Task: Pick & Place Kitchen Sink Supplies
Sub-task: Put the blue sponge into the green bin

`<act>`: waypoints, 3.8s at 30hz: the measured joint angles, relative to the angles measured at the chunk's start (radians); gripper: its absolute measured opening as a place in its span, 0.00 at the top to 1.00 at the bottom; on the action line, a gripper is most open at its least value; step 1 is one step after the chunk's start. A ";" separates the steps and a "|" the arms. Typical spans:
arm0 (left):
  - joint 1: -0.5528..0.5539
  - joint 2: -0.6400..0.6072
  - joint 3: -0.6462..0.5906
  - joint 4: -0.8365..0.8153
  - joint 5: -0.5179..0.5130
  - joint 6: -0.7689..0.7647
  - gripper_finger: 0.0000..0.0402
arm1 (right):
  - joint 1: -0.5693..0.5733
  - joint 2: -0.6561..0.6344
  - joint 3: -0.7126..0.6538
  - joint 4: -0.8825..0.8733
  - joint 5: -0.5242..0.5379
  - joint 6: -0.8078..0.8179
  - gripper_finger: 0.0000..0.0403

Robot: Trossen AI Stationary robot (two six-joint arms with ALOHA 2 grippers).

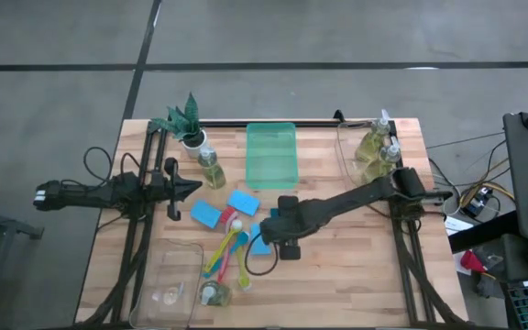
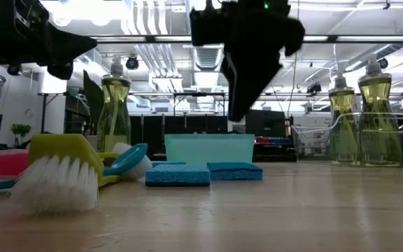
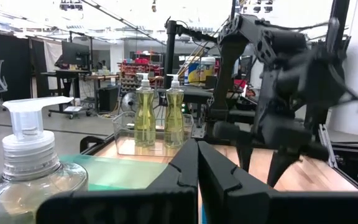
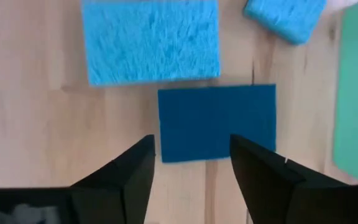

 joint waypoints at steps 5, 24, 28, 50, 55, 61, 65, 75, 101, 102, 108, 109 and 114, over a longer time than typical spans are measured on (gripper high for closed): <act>0.000 0.000 0.000 0.000 0.000 0.000 0.99 | 0.009 0.061 0.006 0.001 0.000 -0.014 0.49; 0.000 0.000 0.000 -0.001 0.000 0.000 0.99 | 0.027 0.152 0.006 0.016 0.074 -0.031 0.52; 0.000 0.000 0.000 -0.001 0.000 0.000 0.99 | 0.027 0.161 0.006 0.024 0.087 -0.030 0.57; 0.000 0.000 0.000 -0.002 0.000 0.000 0.99 | 0.026 0.148 0.003 0.034 0.078 -0.014 0.98; 0.000 0.000 0.000 -0.002 0.000 0.000 0.99 | 0.026 0.101 0.003 0.031 0.078 -0.008 0.98; 0.000 0.000 0.000 -0.002 0.000 0.000 0.99 | 0.026 0.036 0.004 0.027 0.077 -0.012 0.98; 0.000 0.000 0.000 -0.002 0.000 0.000 0.99 | 0.026 -0.015 0.004 0.023 0.074 -0.012 0.98; 0.000 0.000 0.000 -0.002 0.000 0.000 0.99 | 0.004 -0.183 0.004 0.036 0.106 -0.012 0.98; 0.000 0.000 0.000 -0.007 0.000 0.000 0.99 | -0.263 -0.239 0.006 0.172 0.262 -0.324 0.98; 0.000 0.000 0.000 -0.007 0.000 0.000 0.99 | -0.272 -0.230 0.006 0.171 0.261 -0.330 0.98; 0.000 0.000 0.000 -0.007 0.000 0.000 0.99 | -0.317 -0.156 0.006 0.169 0.261 -0.369 0.98; 0.000 0.000 0.000 -0.007 0.000 0.000 0.99 | -0.323 -0.143 0.006 0.167 0.261 -0.376 0.98; 0.000 0.000 0.000 -0.006 0.000 0.000 0.99 | -0.347 -0.080 0.005 0.166 0.259 -0.400 0.98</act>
